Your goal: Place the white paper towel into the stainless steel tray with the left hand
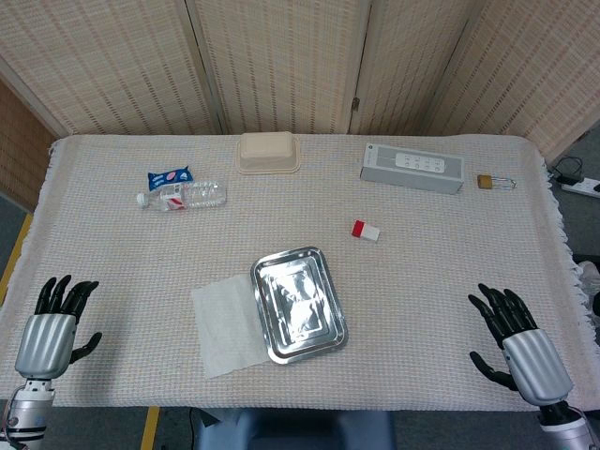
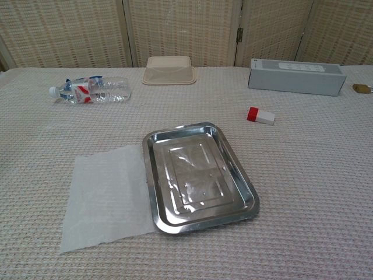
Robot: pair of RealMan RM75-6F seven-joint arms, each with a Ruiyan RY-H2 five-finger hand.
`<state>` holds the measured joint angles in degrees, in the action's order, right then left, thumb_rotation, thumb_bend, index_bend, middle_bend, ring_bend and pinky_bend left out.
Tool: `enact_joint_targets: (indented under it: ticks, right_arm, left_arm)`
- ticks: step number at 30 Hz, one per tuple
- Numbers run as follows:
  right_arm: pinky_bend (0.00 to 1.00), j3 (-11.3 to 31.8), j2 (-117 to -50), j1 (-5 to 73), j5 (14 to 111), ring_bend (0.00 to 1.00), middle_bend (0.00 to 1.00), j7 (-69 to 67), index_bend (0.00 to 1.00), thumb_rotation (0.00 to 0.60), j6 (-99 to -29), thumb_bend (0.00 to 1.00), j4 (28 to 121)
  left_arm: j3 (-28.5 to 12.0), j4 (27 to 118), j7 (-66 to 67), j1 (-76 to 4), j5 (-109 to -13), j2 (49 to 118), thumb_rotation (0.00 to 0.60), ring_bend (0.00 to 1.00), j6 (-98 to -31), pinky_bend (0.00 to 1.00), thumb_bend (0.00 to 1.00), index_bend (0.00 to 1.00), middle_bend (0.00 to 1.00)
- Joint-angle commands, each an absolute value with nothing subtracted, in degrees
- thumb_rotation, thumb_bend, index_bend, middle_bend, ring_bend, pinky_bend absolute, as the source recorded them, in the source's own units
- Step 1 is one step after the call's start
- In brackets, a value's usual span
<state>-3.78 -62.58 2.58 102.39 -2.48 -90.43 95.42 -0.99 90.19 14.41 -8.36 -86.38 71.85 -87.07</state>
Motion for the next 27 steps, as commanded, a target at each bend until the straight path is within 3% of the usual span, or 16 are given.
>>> enact_joint_targets:
  ticks: [1,6,7,8,9,10,11,12,15,19,27]
  right_arm:
    - [0.00,-3.79,-62.38,2.56,102.81,0.00,0.00,-2.74,0.00,0.600,-90.91,0.35,95.58]
    - [0.00,-3.74,-62.17,2.41,103.48,0.00,0.00,-3.17,0.00,0.600,-91.83,0.35,95.63]
    - [0.00,-3.61,-62.20,2.39,103.53,0.00,0.00,-3.13,0.00,0.600,-92.08,0.35,95.46]
    - [0.00,-3.52,-62.21,2.40,103.38,0.00,0.00,-3.18,0.00,0.600,-92.08,0.35,95.36]
    - [0.00,-3.46,-62.22,2.44,103.16,0.00,0.00,-3.40,0.00,0.600,-91.98,0.35,95.35]
    - [0.00,-3.40,-62.23,2.57,102.95,0.00,0.00,-3.80,0.00,0.600,-91.77,0.35,95.32]
    - [0.00,-3.33,-62.22,2.67,102.75,0.00,0.00,-3.93,0.00,0.600,-91.58,0.35,95.31]
    - [0.00,-3.16,-62.25,2.74,102.43,0.00,0.00,-3.76,0.00,0.600,-91.40,0.35,95.35]
    - [0.00,-2.43,-62.82,3.19,101.83,0.00,0.00,-2.72,0.00,0.600,-90.91,0.35,95.48]
    - [0.00,-1.70,-63.48,4.10,100.34,0.00,0.00,-1.96,0.00,0.600,-89.07,0.35,95.32]
    - [0.00,-0.79,-64.05,5.04,99.29,0.00,0.00,-3.42,0.00,0.600,-88.41,0.35,94.41]
  left_arm:
    - [-0.59,89.84,14.07,-8.29,-87.36,72.26,0.600,0.08,-87.07,0.01,0.26,0.18,0.21]
    - [-0.03,87.93,11.46,-8.85,-89.76,73.33,0.600,0.03,-86.67,0.07,0.26,0.13,0.15]
    - [0.11,86.46,9.59,-9.15,-91.76,74.15,0.600,0.06,-87.58,0.14,0.26,0.13,0.18]
    - [0.06,84.25,8.07,-9.50,-94.02,75.13,0.600,0.14,-89.03,0.28,0.26,0.14,0.26]
    - [0.14,81.06,6.38,-9.94,-96.69,76.31,0.600,0.33,-90.77,0.52,0.25,0.18,0.45]
    - [0.42,76.21,4.07,-10.50,-99.68,78.02,0.600,0.45,-92.72,0.66,0.24,0.21,0.59]
    - [0.75,72.64,2.32,-10.93,-101.26,79.33,0.600,0.67,-93.56,0.86,0.21,0.26,0.81]
    - [1.23,69.20,0.42,-11.43,-102.59,80.56,0.600,0.81,-93.94,0.95,0.18,0.30,0.94]
    - [2.53,58.73,-7.06,-13.29,-105.54,84.84,0.600,0.99,-94.71,1.00,0.15,0.41,1.00]
    - [3.77,45.92,-16.19,-14.88,-106.68,90.77,0.600,1.00,-95.22,1.00,0.15,0.50,1.00]
    - [4.66,30.57,-24.00,-15.52,-106.45,100.54,0.600,1.00,-98.04,1.00,0.15,0.50,1.00]
